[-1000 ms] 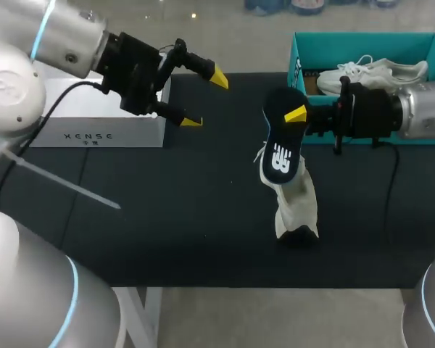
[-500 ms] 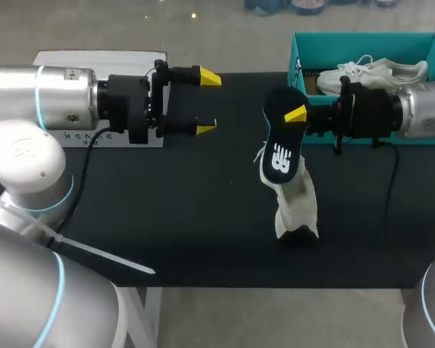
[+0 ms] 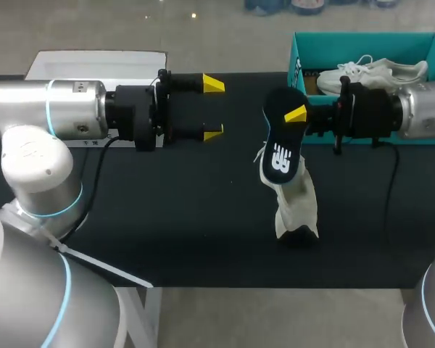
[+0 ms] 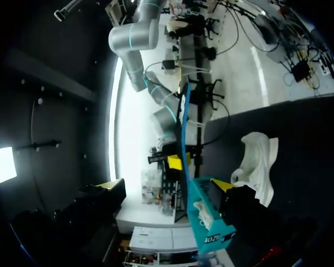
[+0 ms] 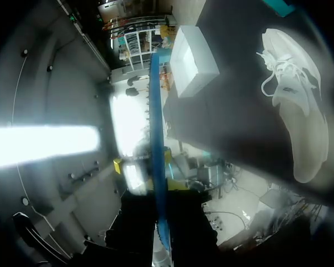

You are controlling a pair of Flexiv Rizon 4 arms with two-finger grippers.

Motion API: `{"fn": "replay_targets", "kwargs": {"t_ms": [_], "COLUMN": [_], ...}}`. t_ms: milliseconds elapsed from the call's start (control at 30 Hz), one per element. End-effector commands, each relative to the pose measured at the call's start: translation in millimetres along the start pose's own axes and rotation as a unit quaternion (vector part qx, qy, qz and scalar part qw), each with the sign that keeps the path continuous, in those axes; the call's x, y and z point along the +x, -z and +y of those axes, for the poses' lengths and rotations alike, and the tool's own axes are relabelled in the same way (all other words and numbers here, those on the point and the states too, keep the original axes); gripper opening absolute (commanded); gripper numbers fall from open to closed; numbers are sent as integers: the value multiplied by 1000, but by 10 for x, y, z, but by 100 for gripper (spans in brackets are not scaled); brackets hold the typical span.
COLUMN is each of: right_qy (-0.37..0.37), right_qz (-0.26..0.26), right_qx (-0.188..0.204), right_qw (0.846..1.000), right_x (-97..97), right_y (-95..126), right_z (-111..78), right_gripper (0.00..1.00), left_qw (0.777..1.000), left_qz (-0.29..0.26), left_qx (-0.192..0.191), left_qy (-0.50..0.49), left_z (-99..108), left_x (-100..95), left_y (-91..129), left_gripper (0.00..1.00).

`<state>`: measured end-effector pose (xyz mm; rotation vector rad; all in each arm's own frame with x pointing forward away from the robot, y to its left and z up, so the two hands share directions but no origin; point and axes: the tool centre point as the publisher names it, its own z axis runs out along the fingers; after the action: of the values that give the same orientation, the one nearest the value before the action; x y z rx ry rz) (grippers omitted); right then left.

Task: Take the shoe out of the shoebox, open the shoe tongue, remove and reinsert the insole, then place the shoe into the shoebox

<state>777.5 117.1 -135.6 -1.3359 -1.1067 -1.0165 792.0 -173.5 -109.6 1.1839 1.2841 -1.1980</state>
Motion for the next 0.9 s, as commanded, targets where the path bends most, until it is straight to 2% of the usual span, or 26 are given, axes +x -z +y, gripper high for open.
{"fn": "replay_targets", "kwargs": {"t_ms": [33,533,700,900], "right_qy": [0,0,0,0], "right_qz": [-2,-2,-2,-2], "right_qx": [0,0,0,0], "right_qw": [1000,1000,1000,1000], "right_x": [1,1,1,1], "right_y": [-4,-4,-4,-4], "right_z": [-1,-1,-1,-1], "right_gripper": [0,0,0,0], "left_qw": [1000,998,997,998], "left_qz": [4,11,13,16], "left_qx": [16,62,66,55], "left_qy": [-1,13,24,40], "left_z": [138,157,106,59], "left_x": [-8,157,211,267], "left_y": [-234,-792,-846,-778], "left_gripper": [100,100,100,100]}}
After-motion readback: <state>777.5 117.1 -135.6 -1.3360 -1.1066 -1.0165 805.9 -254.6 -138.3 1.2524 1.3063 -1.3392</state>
